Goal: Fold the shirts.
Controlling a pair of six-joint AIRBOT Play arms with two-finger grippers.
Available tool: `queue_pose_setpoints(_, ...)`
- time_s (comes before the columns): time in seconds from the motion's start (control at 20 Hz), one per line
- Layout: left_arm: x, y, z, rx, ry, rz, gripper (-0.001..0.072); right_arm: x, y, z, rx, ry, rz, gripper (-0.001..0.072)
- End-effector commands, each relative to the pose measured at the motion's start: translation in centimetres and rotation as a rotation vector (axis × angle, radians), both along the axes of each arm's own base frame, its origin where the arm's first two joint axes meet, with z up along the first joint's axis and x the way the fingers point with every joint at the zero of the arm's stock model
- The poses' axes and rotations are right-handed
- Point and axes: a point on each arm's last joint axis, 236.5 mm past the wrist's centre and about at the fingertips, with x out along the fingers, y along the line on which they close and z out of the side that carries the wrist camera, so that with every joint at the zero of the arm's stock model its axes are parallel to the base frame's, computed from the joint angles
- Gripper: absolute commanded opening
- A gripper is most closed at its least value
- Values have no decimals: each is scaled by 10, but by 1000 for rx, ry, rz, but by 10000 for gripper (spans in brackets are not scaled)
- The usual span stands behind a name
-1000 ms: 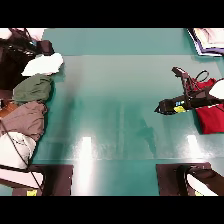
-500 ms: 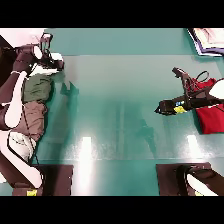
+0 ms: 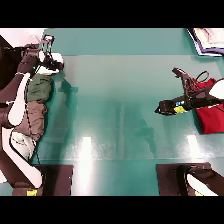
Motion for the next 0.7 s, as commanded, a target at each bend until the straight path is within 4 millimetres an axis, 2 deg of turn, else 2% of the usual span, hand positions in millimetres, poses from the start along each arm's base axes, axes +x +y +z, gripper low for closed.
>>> queue_pose_setpoints(0.0, -9, 3, 0, -6, 44, 29, 20, 2, 0, 1, 1, -9, -5, 17)
queue_pose_setpoints(0.1, -11, -1, 33, -37, 13, 49, 20, 9, 0, 3, 5, -36, -19, 18)
queue_pose_setpoints(0.15, -9, -9, 63, -51, -28, 33, 20, 16, 0, 6, 9, -61, -31, 18)
queue_pose_setpoints(0.2, -11, -19, 99, -49, -73, 0, 20, 23, 1, 12, 13, -92, -40, 18)
queue_pose_setpoints(0.25, -16, -33, 145, -41, -131, -54, 20, 33, 1, 22, 18, -136, -52, 18)
queue_pose_setpoints(0.35, -43, -74, 246, -78, -296, -191, 20, 53, 0, 48, 28, -236, -72, 18)
queue_pose_setpoints(0.4, -66, -99, 294, -116, -385, -279, 20, 62, 0, 64, 34, -288, -82, 18)
queue_pose_setpoints(0.45, -98, -127, 344, -158, -476, -387, 20, 74, -1, 83, 45, -350, -99, 18)
queue_pose_setpoints(0.55, -172, -175, 427, -252, -635, -593, 20, 92, -8, 120, 61, -460, -138, 18)
queue_pose_setpoints(0.6, -213, -194, 460, -305, -700, -690, 20, 98, -14, 136, 65, -499, -154, 18)
queue_pose_setpoints(0.65, -248, -207, 485, -358, -749, -770, 20, 103, -21, 153, 67, -538, -174, 18)
